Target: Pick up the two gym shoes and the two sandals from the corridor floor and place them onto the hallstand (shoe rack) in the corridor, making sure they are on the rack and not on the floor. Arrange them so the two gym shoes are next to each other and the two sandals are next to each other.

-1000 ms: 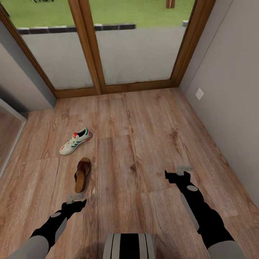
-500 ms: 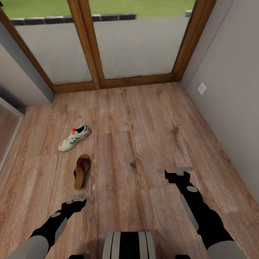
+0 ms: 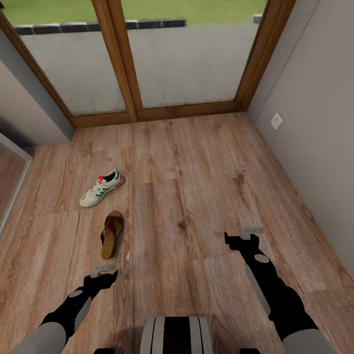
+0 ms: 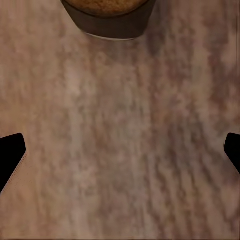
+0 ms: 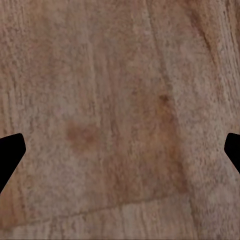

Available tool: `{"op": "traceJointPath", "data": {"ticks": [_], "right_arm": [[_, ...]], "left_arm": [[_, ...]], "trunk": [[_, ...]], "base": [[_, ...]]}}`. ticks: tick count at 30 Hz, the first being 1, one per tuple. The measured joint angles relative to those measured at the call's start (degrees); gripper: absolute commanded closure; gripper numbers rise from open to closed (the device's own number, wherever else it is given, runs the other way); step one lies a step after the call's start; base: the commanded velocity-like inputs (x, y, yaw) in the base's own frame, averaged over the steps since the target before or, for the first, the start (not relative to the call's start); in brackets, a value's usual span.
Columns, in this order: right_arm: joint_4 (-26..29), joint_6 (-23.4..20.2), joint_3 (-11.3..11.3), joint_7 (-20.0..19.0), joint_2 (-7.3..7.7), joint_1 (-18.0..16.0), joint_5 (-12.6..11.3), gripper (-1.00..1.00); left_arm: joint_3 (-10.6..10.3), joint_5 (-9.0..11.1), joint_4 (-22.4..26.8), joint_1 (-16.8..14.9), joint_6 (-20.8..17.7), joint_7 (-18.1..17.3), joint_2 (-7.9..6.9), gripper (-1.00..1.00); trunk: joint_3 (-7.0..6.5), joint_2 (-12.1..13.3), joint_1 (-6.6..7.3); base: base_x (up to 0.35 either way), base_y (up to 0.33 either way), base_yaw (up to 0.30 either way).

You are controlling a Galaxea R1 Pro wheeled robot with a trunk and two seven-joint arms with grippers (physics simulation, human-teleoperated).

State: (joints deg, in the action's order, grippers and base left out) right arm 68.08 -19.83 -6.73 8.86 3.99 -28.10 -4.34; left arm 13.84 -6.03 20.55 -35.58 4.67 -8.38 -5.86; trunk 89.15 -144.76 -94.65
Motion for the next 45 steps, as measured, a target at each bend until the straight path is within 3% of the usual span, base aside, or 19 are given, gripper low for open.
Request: {"op": "traceJointPath", "data": {"ticks": [7, 24, 45], "right_arm": [[-0.03, 0.03, 0.02, 0.00, 0.04, 0.00, -0.13, -1.00], [-0.04, 0.13, -0.06, 0.00, 0.74, 0.00, 0.04, -1.00], [-0.12, 0.14, -0.06, 0.00, 0.76, 0.00, 0.11, -1.00]], "left_arm": [[-0.03, -0.03, 0.10, 0.02, 0.51, -0.01, 0.02, -1.00], [-0.09, 0.04, -0.57, 0.02, 5.73, 0.02, 0.02, -1.00], [-0.16, 0.04, -0.64, 0.05, 6.12, -0.05, 0.02, -1.00]], "trunk": [[0.00, 0.00, 0.00], [0.00, 0.00, 0.01], [0.00, 0.00, 0.00]], "base": [[0.000, 0.000, 0.000], [0.010, 0.000, 0.000], [0.091, 0.000, 0.000]]}}
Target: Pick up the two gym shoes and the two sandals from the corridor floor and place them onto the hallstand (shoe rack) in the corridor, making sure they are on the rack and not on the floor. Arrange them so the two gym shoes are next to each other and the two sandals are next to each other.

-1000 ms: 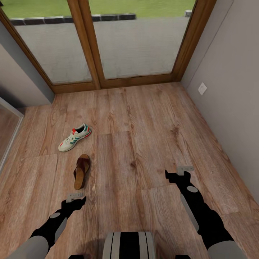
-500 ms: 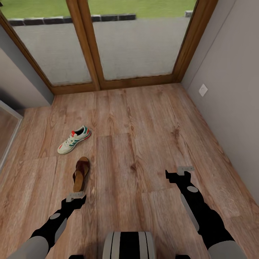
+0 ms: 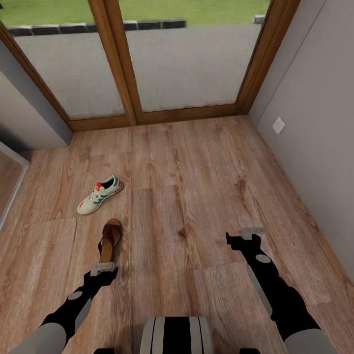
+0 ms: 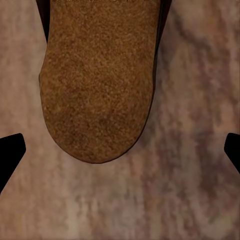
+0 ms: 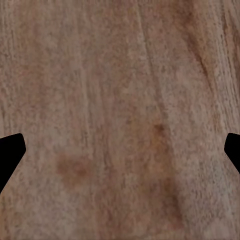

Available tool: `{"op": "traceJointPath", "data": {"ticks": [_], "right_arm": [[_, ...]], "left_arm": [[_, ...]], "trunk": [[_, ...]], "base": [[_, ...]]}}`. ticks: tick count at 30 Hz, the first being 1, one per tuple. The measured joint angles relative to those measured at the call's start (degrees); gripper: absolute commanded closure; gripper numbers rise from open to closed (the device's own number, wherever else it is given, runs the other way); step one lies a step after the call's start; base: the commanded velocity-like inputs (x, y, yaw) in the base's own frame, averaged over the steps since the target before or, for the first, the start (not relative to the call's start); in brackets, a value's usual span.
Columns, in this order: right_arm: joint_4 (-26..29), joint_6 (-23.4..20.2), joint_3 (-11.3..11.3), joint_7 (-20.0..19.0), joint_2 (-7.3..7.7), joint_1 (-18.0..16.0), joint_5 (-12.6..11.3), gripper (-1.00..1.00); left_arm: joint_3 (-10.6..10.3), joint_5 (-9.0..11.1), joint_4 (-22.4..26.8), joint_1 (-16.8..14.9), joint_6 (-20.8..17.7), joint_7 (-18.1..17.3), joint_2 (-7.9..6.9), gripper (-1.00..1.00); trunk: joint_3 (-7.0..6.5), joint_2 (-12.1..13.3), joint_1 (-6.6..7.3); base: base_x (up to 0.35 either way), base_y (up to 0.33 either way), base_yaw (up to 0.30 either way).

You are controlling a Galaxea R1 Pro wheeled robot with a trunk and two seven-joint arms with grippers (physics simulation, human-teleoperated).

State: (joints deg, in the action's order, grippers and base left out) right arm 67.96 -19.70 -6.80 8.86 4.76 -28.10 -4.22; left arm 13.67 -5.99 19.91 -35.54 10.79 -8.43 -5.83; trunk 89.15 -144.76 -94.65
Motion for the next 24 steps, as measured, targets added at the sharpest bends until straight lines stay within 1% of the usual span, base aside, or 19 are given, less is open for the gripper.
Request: {"op": "traceJointPath", "data": {"ticks": [11, 20, 24], "right_arm": [[-0.01, 0.00, 0.00, 0.00, 0.00, 0.00, 0.01, -1.00], [-0.03, 0.01, -0.01, 0.00, 0.00, -0.01, 0.01, -1.00], [-0.02, 0.00, 0.00, 0.00, 0.00, 0.00, 0.01, -1.00]], "left_arm": [[0.04, 0.00, 0.00, 0.02, 0.03, -0.02, 0.00, -1.00], [0.07, 0.00, 0.02, 0.00, 0.01, -0.01, 0.00, -1.00], [0.01, -0.02, 0.01, 0.03, 0.03, -0.02, 0.00, -1.00]], "trunk": [[0.00, 0.00, 0.00], [0.00, 0.00, 0.02], [0.00, 0.00, 0.01]], "base": [[0.010, 0.002, 0.000], [0.152, 0.126, 0.000], [0.092, 0.083, 0.000]]}}
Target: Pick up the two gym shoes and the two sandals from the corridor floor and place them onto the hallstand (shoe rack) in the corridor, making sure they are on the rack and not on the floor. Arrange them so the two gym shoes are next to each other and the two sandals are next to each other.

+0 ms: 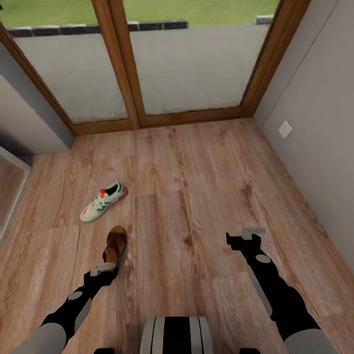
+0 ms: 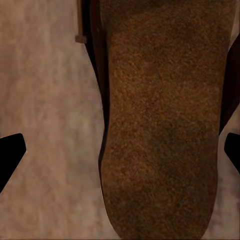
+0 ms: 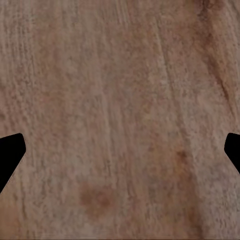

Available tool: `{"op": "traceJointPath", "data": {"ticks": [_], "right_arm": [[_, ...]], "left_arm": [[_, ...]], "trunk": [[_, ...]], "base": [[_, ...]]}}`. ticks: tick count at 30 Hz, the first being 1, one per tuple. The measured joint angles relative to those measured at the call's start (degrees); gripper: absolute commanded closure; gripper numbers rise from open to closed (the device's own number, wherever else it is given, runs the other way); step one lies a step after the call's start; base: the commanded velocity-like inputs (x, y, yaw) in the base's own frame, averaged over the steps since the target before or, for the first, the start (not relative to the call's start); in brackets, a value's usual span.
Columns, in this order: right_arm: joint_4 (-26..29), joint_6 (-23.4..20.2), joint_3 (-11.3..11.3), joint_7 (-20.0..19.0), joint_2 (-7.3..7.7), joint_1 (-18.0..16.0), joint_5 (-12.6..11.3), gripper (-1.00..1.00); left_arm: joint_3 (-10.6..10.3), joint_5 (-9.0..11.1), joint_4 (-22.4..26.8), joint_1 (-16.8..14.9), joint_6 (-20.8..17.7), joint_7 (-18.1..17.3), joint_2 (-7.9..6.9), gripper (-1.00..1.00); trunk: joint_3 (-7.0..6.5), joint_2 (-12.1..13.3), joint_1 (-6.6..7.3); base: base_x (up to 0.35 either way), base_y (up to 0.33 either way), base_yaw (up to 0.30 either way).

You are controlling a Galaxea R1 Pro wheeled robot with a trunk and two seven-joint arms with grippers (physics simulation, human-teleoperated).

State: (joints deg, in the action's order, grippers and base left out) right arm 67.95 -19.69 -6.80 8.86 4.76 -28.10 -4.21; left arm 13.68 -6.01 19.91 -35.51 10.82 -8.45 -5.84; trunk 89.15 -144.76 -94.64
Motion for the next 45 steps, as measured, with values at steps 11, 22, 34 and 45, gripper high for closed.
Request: {"op": "traceJointPath", "data": {"ticks": [11, 22, 34, 45], "right_arm": [[0.01, 0.00, 0.00, 0.00, 0.00, 0.00, 0.00, -1.00], [0.01, 0.00, 0.00, 0.00, 0.00, 0.00, -0.07, -1.00], [0.10, -0.01, 0.00, 0.04, 0.00, 0.00, -0.08, -1.00], [0.19, -0.01, 0.01, 0.08, 0.00, 0.01, -0.16, -1.00]], "left_arm": [[-0.07, -0.07, -0.01, 0.04, 0.03, 0.00, 0.00, -1.00], [-0.13, -0.24, -0.01, 0.04, 0.11, 0.00, 0.00, -1.00], [-0.20, -0.25, -0.01, 0.04, 0.12, 0.00, 0.00, -1.00], [-0.15, -0.17, -0.01, 0.03, 0.12, -0.04, -0.07, -1.00]], "trunk": [[0.00, 0.00, 0.01], [0.00, 0.00, -0.01], [0.00, 0.00, -0.01], [-0.24, 0.00, -0.01]], "base": [[0.065, 0.012, 0.000], [0.052, 0.000, 0.000], [0.001, 0.000, 0.000], [0.000, 0.000, -0.132]]}}
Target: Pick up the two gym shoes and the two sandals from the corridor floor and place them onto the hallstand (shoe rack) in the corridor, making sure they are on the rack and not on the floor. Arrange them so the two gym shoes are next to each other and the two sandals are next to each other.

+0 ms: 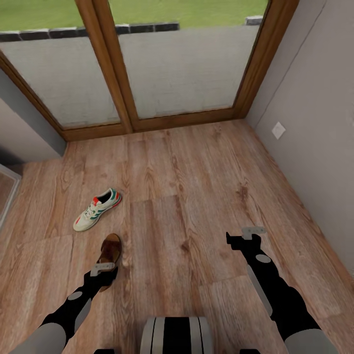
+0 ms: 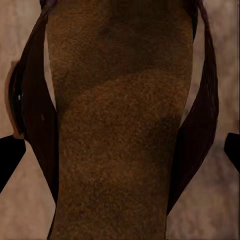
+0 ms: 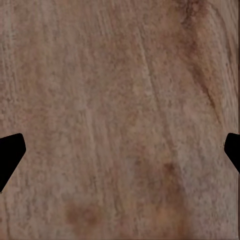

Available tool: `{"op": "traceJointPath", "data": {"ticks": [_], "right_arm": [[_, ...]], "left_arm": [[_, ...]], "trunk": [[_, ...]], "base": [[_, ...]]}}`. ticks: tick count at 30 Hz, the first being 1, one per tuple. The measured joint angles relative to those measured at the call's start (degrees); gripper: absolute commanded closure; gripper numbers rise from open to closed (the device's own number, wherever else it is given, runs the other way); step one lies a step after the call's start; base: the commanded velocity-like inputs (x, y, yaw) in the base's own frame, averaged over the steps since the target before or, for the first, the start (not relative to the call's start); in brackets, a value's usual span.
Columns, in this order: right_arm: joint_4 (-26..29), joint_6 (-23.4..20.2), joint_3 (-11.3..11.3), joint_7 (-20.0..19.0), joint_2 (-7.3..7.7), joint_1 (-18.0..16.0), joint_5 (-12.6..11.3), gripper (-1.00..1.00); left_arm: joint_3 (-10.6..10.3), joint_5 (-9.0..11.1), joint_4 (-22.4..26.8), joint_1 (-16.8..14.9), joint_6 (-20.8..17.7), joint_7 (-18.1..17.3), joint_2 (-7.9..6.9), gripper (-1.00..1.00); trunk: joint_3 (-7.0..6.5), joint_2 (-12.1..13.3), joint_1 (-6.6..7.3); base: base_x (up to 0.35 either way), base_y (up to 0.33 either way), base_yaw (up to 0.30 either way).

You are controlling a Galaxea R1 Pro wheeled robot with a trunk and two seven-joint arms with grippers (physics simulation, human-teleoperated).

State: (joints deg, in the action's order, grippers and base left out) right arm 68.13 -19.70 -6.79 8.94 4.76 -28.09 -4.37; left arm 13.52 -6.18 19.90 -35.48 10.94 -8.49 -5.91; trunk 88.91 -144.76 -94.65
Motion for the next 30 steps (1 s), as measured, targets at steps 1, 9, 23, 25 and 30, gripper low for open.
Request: {"op": "traceJointPath", "data": {"ticks": [1, 9, 23, 25, 30], "right_arm": [[0.00, 0.00, 0.00, 0.00, 0.00, 0.00, 0.00, -1.00], [0.12, 0.00, 0.00, 0.01, 0.00, -0.01, -0.01, -1.00], [0.26, 0.00, -0.01, 0.01, -0.01, -0.01, -0.01, -1.00], [0.26, 0.00, -0.01, 0.01, -0.01, -0.01, -0.01, -1.00], [0.26, 0.00, -0.01, 0.01, 0.00, -0.01, -0.01, -1.00]], "left_arm": [[0.01, 0.00, 0.00, 0.00, 0.00, -0.01, 0.00, -1.00], [-0.03, 0.01, 0.01, 0.01, 0.07, -0.05, -0.01, -1.00], [0.13, 0.10, 0.01, 0.01, 0.09, -0.05, -0.10, -1.00], [0.13, 0.10, 0.01, 0.01, 0.09, -0.05, -0.10, -1.00], [0.13, 0.10, 0.01, 0.01, 0.09, -0.05, -0.10, -1.00]], "trunk": [[-0.01, 0.00, 0.00], [1.91, -0.10, -0.21], [4.42, -0.20, -0.39], [4.45, -0.20, -0.39], [4.47, -0.20, -0.39]], "base": [[0.000, 0.000, -0.036], [0.000, 0.000, -0.008], [0.000, 0.000, 0.000], [0.000, 0.000, 0.000], [0.000, 0.000, 0.000]]}}
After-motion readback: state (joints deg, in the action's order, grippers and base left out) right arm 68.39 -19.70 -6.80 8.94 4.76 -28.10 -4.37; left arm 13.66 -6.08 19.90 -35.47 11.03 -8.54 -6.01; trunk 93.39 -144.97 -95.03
